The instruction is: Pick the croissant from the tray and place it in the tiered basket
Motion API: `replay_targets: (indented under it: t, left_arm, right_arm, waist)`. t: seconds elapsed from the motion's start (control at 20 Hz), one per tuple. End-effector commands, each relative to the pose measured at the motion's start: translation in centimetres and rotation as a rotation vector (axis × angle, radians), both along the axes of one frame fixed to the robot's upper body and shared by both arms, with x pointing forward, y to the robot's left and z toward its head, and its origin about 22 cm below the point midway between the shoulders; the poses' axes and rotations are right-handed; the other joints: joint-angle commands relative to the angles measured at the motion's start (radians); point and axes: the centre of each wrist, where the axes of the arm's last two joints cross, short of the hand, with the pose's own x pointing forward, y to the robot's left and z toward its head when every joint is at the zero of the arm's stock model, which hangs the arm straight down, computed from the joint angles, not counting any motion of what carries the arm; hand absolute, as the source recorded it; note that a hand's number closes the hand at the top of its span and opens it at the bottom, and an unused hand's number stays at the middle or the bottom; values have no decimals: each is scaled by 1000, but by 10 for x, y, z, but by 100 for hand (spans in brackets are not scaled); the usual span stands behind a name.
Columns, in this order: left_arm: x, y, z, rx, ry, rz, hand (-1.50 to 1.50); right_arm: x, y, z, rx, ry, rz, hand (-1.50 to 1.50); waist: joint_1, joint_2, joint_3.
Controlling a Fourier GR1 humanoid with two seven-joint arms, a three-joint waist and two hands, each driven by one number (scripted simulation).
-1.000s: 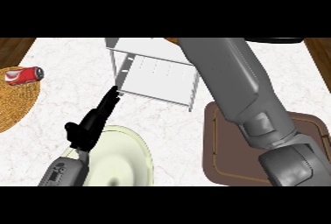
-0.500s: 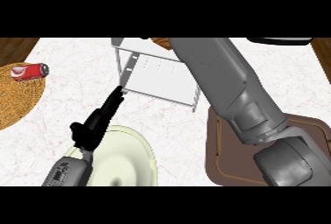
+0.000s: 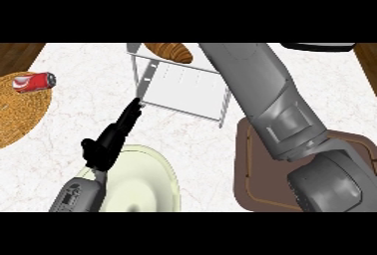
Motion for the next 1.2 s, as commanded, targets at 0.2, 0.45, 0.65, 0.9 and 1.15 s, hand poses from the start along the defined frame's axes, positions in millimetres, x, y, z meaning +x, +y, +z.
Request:
replay_targets:
  t: [0.2,0.45,0.65,0.9,1.15]
  left_arm:
    - [1,10,1,-2,25,26,0]
    - [-9,22,4,2,17,75,0]
    - [-8,24,-8,-13,28,94,0]
    - [-24,27,-5,0,53,91,0]
    - [-24,33,-11,4,46,141,0]
  right_arm:
    - [0,-1,2,64,-154,-177,-150]
    - [13,-47,17,-8,-318,-466,-150]
    - [18,-83,9,23,-400,-588,-150]
    - [15,-157,3,152,-486,-630,-150]
    - [-5,-231,-6,147,-485,-606,-150]
  waist:
    - [-35,-4,-1]
    - [-56,-16,0]
    - [-91,-21,1]
    - [-106,-33,3]
    - [-130,-36,2]
